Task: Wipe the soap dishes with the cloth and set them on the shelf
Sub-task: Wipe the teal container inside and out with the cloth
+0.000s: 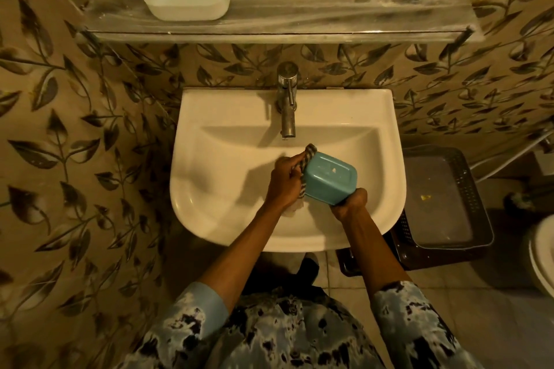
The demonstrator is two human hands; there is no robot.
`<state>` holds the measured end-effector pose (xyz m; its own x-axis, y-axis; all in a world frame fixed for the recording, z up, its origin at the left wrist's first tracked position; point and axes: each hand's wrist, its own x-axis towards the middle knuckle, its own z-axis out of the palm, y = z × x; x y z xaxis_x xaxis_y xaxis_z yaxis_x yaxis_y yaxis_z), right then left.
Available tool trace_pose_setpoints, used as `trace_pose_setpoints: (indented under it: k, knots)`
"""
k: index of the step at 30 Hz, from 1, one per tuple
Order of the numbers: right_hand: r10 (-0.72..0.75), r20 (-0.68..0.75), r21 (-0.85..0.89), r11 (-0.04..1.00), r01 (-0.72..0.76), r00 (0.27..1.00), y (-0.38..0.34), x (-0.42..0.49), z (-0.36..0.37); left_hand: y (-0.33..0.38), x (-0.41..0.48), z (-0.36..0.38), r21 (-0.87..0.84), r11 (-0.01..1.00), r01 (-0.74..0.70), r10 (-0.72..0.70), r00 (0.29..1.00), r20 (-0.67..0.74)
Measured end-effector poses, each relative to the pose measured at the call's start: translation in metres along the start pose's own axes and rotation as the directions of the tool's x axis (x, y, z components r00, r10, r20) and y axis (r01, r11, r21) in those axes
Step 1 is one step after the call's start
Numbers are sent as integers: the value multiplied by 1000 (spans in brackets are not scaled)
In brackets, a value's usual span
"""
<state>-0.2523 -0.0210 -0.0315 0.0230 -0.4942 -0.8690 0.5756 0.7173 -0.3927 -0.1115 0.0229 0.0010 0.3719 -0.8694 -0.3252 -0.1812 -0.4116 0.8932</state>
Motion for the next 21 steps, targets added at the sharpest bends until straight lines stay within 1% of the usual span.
trace_pose_setpoints:
  k: [4,6,7,9,11,12,14,15,17,18,21]
  knots:
    - [-54,5,-58,997,54,999,3,1,11,-12,-23,-1,-74,995,-72,64,994,-94]
    - [-53,34,-110,992,56,998,8,1,9,-11,-24,-3,-89,993,-75,66,992,-104]
    - [-51,52,-146,988,58,997,11,1,7,-10,-21,-5,-98,994,-55,45,994,-96]
    - [-68,88,-245,966,87,994,11,1,2,-7,-10,-14,-161,985,66,-78,994,-71]
    - [-99,120,-361,923,137,988,8,0,-1,-5,1,-25,-230,947,225,-226,974,21]
    - [-120,142,-429,887,170,983,4,0,-2,-7,4,-30,-223,933,280,-270,960,75]
    - [-192,231,-560,775,292,954,-2,3,-2,-9,6,-39,-94,939,330,-310,934,174]
    - [-264,292,-614,685,392,919,-4,5,-2,-10,7,-42,-17,945,326,-316,926,205]
    - [-421,426,-648,476,595,801,-2,7,-1,-6,8,-43,64,950,306,-312,922,230]
    - [-475,486,-640,378,669,733,1,5,2,0,9,-43,86,957,278,-291,927,237]
    - [-552,634,-598,96,796,542,10,-1,7,24,7,-36,149,970,192,-225,942,251]
